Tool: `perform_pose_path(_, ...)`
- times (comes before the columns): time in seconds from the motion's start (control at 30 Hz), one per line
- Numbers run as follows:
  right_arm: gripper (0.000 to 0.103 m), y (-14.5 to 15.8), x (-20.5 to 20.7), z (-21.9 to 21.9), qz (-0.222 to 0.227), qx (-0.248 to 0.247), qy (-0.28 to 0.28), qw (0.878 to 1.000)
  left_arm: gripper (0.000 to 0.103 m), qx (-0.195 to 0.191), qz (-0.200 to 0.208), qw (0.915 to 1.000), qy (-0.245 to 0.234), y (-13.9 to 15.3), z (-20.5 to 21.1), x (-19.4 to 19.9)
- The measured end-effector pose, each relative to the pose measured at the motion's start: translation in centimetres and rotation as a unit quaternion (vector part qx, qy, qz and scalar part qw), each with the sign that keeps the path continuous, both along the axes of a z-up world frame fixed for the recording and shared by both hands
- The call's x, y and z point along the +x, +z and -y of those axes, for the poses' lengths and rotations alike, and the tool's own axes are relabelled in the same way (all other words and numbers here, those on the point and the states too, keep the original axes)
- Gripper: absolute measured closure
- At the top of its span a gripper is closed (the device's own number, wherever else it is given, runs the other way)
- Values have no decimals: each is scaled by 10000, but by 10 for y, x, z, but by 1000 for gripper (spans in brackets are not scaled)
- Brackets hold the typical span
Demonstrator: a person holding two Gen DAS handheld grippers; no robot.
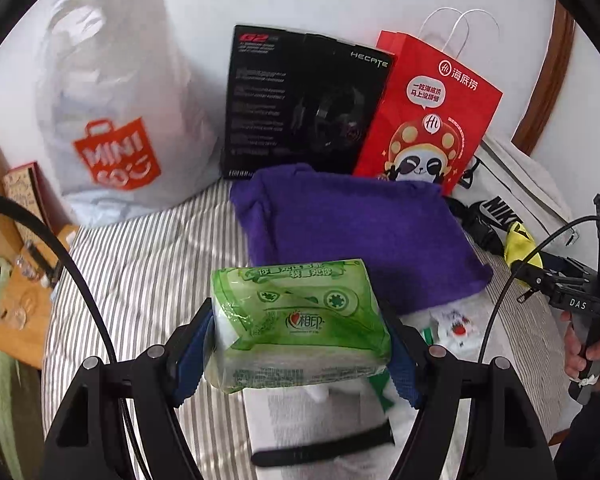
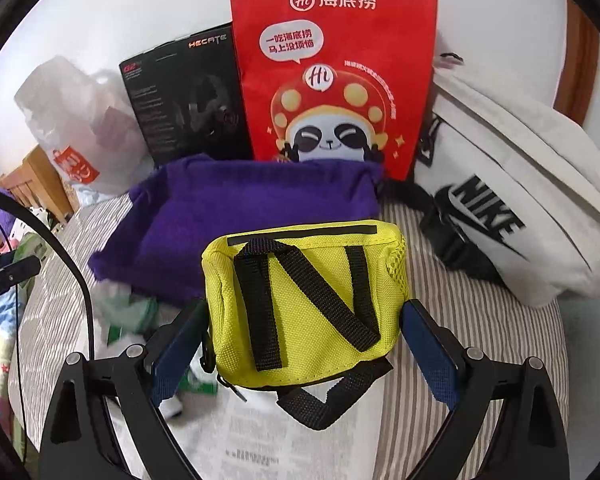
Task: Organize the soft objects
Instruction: 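Carry the wipes pack and yellow pouch onto the purple towel, right tool releasing the pouch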
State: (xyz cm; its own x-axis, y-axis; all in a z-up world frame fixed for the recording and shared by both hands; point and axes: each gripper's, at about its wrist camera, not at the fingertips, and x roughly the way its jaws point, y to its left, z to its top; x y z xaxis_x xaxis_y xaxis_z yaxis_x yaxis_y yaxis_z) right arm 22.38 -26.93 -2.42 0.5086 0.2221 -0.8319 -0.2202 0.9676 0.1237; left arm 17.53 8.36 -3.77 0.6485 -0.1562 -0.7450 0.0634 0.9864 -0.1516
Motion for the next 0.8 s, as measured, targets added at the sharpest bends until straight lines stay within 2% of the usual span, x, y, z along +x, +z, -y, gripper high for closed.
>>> perform_pose_path(0.47, 8, -15, 79, -21, 25, -7, -75, 10000, 29, -93, 7, 9997, -226, -4, 11, 90)
perform_pose_path(0.63, 8, -31, 103, -33, -86, -137, -4, 9999, 29, -102, -163, 9995, -263, -18, 19, 123)
perform_pose_path(0.8, 8, -52, 123, -43, -231, -253, 63, 9994, 29, -132, -295, 9991, -272, -31, 20, 139)
